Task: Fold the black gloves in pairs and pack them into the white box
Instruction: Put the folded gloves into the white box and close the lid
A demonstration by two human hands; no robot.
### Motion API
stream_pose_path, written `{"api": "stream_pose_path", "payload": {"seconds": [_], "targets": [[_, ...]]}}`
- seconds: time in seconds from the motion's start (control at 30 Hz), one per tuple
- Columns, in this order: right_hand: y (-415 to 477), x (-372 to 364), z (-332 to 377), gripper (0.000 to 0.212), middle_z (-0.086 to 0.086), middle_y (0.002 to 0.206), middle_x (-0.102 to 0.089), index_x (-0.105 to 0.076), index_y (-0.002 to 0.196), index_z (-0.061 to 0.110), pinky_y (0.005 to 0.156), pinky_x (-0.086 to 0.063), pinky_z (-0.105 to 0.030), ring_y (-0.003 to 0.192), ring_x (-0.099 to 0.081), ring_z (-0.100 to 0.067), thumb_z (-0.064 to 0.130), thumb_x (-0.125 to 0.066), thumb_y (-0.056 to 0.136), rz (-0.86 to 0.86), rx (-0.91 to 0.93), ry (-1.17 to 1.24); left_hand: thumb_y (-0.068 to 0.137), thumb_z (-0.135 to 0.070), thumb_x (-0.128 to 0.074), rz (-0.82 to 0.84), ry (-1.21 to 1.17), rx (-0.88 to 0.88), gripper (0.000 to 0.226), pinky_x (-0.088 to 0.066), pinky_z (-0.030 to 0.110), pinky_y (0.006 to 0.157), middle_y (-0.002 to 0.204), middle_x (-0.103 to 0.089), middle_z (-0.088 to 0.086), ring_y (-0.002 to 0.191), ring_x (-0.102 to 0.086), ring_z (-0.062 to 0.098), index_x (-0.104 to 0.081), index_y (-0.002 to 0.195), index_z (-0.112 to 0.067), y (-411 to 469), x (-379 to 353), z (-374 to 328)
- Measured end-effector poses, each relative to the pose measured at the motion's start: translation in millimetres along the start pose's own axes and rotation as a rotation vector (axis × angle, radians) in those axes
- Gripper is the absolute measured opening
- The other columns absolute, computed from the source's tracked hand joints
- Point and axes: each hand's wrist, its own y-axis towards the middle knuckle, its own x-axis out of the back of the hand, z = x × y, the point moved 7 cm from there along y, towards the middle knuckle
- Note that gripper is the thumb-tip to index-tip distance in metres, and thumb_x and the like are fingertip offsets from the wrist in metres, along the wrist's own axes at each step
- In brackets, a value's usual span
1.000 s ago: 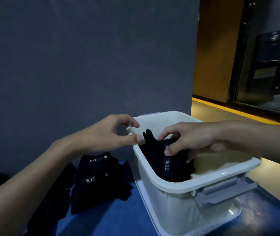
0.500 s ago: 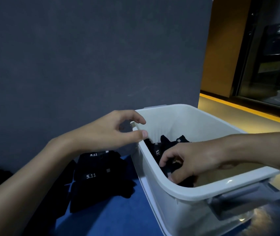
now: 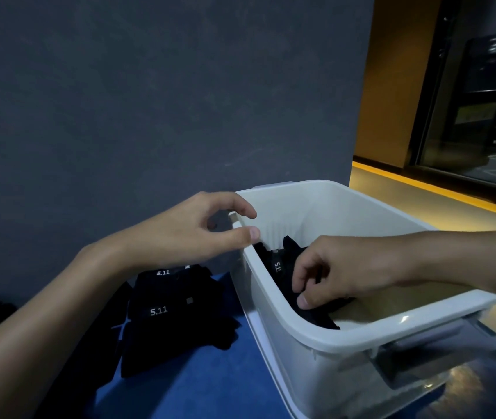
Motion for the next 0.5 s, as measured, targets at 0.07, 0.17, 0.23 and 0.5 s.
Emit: {"api": "stream_pose_path", "payload": {"seconds": [0.07,0.17,0.23,0.5], "targets": [[1.2,-4.8,-2.0,0.024,0.001,0.094,-0.071,-0.072,0.095,0.023,0.068,-0.048,-0.021,0.068,-0.055,-0.001,0.04,-0.076,0.08,0.03,-0.006,-0.016,0.07,-0.074,-0.059,0.0,-0.001,-0.003,0.047,-0.051,0.046,0.099,0.113,-0.066,0.001,0.108,-0.064,0.029,-0.063,0.108,-0.047,-0.2,0.4,0.0],[2.6,-2.4,-1.6,0.023,0.001,0.092,-0.072,-0.073,0.094,0.022,0.065,-0.045,-0.018,0.064,-0.054,0.0,0.04,-0.077,0.079,0.001,0.003,-0.004,0.07,-0.076,-0.058,0.008,0.011,-0.001,0.048,-0.051,0.05,0.097,0.116,-0.065,0.014,0.107,-0.064,0.035,-0.062,0.109,-0.048,-0.2,-0.7,-0.1],[3.3,2.3,-0.3,0.022,-0.001,0.09,-0.071,-0.072,0.094,0.021,0.063,-0.044,-0.019,0.061,-0.052,0.001,0.037,-0.077,0.08,-0.041,0.019,0.048,0.069,-0.075,-0.058,0.008,-0.001,-0.005,0.047,-0.053,0.037,0.097,0.117,-0.065,0.015,0.105,-0.064,0.035,-0.062,0.108,-0.048,-0.1,-1.0,-1.5],[6.4,-0.7,-0.8,0.021,-0.003,0.088,-0.07,-0.072,0.094,0.019,0.063,-0.044,-0.021,0.064,-0.053,-0.003,0.035,-0.076,0.082,-0.029,0.032,0.028,0.069,-0.076,-0.058,-0.001,-0.019,-0.013,0.048,-0.052,0.046,0.096,0.117,-0.065,0.014,0.111,-0.061,0.038,-0.063,0.108,-0.048,-1.4,-0.7,-2.9]]}}
